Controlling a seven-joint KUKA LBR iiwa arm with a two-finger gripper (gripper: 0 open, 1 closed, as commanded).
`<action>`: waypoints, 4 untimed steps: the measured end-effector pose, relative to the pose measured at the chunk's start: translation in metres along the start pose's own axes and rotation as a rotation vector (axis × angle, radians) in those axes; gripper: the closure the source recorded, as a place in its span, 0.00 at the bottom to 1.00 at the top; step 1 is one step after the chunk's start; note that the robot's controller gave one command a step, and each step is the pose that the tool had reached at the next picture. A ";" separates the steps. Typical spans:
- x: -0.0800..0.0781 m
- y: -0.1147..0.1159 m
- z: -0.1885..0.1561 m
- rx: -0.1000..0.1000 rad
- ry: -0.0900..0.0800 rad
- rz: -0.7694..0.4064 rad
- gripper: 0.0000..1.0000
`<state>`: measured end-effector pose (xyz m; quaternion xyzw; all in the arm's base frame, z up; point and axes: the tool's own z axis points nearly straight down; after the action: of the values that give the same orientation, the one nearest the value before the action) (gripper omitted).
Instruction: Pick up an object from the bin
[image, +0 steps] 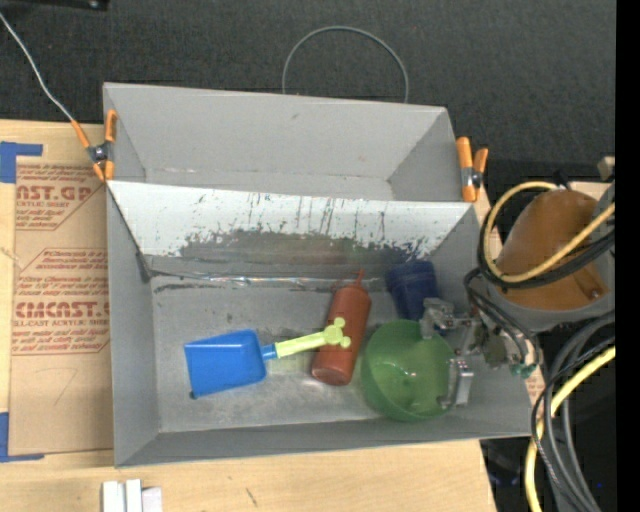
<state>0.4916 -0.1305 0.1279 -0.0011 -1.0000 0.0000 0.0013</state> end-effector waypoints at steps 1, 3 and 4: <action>-0.001 0.001 -0.004 0.001 -0.003 -0.002 0.00; -0.073 0.062 0.035 0.000 -0.005 0.101 0.00; -0.073 0.061 0.032 0.001 -0.005 0.103 0.00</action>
Offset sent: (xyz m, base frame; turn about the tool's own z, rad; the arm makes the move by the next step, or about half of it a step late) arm 0.0764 0.0666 -0.0558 -0.2603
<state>0.5643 -0.0695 0.0958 -0.0523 -0.9986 0.0004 -0.0013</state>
